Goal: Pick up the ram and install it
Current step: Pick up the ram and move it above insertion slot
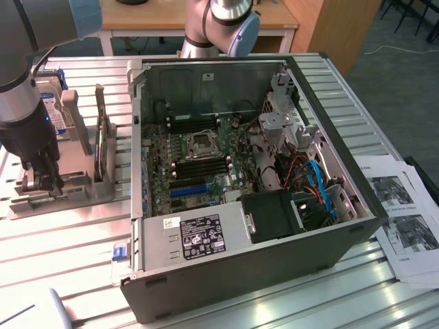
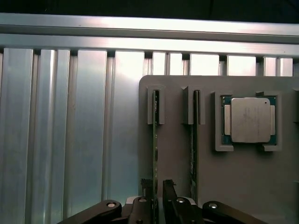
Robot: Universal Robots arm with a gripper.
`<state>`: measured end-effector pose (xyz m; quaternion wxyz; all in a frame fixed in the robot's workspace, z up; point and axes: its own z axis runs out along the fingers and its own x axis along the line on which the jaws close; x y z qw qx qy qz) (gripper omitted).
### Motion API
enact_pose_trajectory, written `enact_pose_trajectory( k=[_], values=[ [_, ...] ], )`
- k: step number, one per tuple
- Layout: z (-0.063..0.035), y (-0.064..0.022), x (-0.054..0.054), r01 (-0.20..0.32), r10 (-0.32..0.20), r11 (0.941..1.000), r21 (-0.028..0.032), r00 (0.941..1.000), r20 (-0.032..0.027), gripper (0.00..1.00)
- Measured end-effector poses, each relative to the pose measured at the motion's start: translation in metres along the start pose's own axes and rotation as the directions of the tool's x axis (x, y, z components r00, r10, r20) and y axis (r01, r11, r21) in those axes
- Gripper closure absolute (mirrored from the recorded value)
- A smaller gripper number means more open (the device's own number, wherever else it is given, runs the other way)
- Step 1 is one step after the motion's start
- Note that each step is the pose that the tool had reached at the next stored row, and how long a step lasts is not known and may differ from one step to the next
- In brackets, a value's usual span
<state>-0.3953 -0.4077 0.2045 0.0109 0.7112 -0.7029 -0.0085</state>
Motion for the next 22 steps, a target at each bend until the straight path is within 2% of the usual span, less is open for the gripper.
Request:
enact_pose_trajectory(
  k=[5, 22],
  values=[
    [0.0001, -0.0003, 0.0000, 0.024, -0.024, 0.9997, 0.0001, 0.9997, -0.0007, 0.77],
    [0.0041, -0.0004, 0.0000, 0.024, -0.024, 0.9997, 0.0001, 0.9997, -0.0007, 0.77]
  ],
)
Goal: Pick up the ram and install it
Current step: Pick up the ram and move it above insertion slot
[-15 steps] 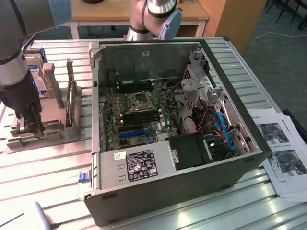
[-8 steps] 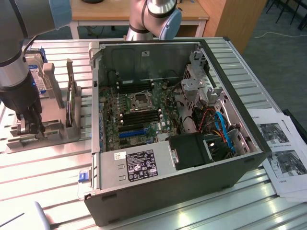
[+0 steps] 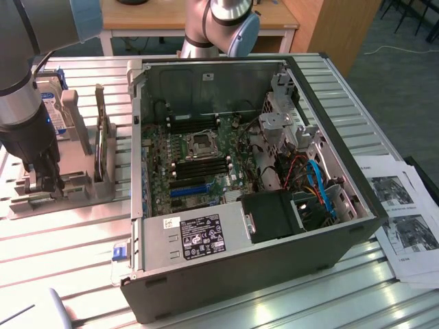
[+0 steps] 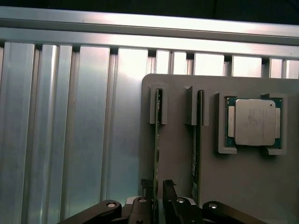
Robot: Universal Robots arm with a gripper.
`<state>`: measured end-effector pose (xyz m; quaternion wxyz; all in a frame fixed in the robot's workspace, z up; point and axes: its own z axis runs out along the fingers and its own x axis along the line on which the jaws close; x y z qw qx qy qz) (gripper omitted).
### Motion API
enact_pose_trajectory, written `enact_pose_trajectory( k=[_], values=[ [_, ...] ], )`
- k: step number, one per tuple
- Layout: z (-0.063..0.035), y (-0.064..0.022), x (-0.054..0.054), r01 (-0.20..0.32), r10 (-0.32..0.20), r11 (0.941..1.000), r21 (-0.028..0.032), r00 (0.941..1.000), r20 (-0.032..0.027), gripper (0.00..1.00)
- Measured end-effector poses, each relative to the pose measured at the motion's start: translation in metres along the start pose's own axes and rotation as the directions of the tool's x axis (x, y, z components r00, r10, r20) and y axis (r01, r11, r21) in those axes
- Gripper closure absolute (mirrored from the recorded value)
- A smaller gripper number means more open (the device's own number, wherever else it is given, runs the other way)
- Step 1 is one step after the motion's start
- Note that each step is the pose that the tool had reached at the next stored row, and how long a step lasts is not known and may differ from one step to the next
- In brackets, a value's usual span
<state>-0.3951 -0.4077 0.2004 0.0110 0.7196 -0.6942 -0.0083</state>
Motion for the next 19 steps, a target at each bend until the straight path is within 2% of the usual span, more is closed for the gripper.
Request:
enact_pose_trajectory(
  k=[5, 19],
  values=[
    [-0.0028, 0.0001, 0.0000, 0.000, 0.000, 1.0000, 0.0001, 1.0000, 0.0000, 0.77],
    [-0.0025, 0.0001, 0.0000, 0.000, 0.000, 1.0000, 0.0000, 1.0000, 0.0000, 0.77]
  ],
)
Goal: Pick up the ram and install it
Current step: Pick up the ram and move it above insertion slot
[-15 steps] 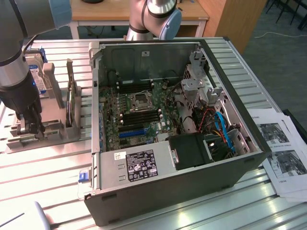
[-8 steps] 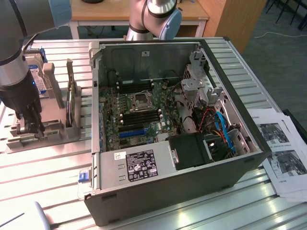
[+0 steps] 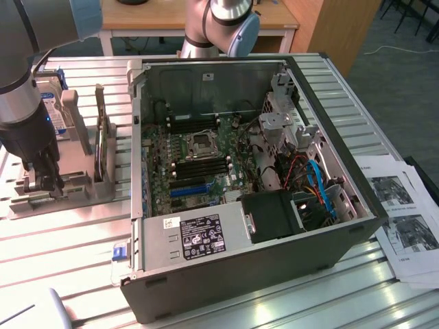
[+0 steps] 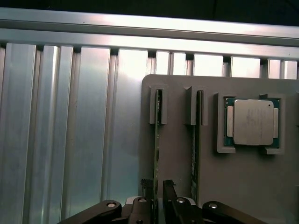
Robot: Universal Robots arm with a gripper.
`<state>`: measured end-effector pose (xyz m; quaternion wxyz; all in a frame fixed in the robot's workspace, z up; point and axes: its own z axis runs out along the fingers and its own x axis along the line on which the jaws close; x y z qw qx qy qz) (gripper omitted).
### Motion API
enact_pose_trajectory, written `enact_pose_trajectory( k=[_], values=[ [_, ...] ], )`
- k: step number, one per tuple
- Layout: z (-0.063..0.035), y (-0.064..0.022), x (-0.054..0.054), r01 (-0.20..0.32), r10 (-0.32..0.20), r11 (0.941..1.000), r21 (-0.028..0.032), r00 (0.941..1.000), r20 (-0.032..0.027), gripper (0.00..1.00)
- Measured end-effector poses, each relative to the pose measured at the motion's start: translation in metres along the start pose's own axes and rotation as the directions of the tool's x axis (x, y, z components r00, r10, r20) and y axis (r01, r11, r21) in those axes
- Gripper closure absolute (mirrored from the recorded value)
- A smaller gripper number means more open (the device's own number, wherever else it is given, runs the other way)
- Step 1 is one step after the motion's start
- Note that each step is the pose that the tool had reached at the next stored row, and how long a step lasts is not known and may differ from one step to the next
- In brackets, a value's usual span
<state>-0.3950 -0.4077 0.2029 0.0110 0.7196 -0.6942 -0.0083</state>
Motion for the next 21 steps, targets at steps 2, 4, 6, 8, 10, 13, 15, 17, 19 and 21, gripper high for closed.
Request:
enact_pose_trajectory(
  k=[2, 4, 6, 8, 10, 13, 15, 17, 19, 21],
  values=[
    [0.0000, 0.0000, 0.0000, 0.000, 0.000, 1.0000, 0.0000, 1.0000, 0.0000, 0.77],
    [0.0000, 0.0000, 0.0000, 0.000, 0.000, 1.0000, 0.0000, 1.0000, 0.0000, 0.77],
    [0.0000, 0.0000, 0.0000, 0.000, 0.000, 1.0000, 0.0000, 1.0000, 0.0000, 0.79],
    [0.0000, 0.0000, 0.0000, 0.000, 0.000, 1.0000, 0.0000, 1.0000, -0.0001, 0.85],
    [0.0000, 0.0000, 0.0000, 0.000, 0.000, 1.0000, 0.0000, 1.0000, 0.0000, 0.89],
    [0.0000, 0.0000, 0.0000, 0.000, 0.000, 1.0000, 0.0000, 1.0000, 0.0000, 0.89],
    [0.0000, 0.0000, 0.0000, 0.000, 0.000, 1.0000, 0.0000, 1.0000, 0.0000, 0.89],
    [0.0000, 0.0000, 0.0000, 0.000, 0.000, 1.0000, 0.0000, 1.0000, 0.0000, 0.89],
    [-0.0001, 0.0000, 0.0000, 0.000, 0.000, 1.0000, 0.0003, 1.0000, 0.0002, 0.89],
    [-0.0022, 0.0000, 0.0000, 0.000, 0.000, 1.0000, 0.0001, 1.0000, 0.0001, 0.89]
  ],
)
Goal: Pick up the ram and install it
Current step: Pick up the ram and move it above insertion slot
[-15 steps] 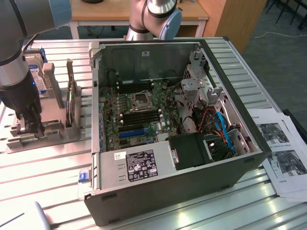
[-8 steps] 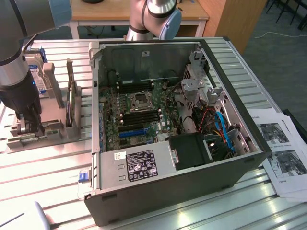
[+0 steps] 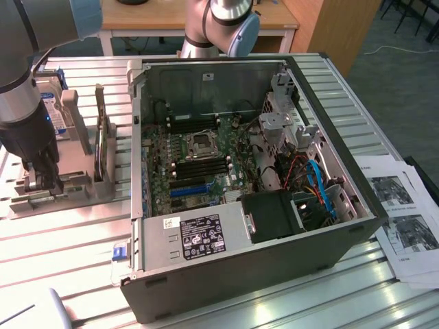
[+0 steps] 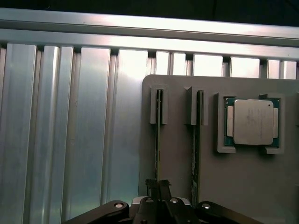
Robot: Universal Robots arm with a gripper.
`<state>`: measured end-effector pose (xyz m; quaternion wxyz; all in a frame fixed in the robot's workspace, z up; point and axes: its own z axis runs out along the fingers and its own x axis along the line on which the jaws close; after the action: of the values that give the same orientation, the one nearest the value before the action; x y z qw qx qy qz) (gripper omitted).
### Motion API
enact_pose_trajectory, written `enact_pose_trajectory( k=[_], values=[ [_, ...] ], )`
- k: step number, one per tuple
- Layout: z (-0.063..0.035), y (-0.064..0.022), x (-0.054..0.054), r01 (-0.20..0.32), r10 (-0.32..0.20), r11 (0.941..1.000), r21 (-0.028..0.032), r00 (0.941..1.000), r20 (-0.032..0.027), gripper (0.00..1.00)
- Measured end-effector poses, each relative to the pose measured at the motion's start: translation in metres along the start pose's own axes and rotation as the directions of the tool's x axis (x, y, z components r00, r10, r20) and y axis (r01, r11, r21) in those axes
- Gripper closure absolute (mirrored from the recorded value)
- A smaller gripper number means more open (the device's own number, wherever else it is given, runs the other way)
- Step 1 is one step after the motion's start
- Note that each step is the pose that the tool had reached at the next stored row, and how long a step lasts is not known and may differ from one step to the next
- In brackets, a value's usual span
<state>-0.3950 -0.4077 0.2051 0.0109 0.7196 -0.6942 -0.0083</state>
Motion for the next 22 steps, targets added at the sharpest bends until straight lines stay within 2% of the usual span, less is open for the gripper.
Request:
enact_pose_trajectory(
  k=[11, 22],
  values=[
    [-0.0216, 0.0006, 0.000, 0.000, 0.000, 1.0000, 0.0000, 1.0000, -0.0001, 0.89],
    [-0.0499, 0.0013, 0.000, 0.000, 0.000, 1.0000, -0.0001, 1.0000, -0.0015, 0.89]
  ],
)
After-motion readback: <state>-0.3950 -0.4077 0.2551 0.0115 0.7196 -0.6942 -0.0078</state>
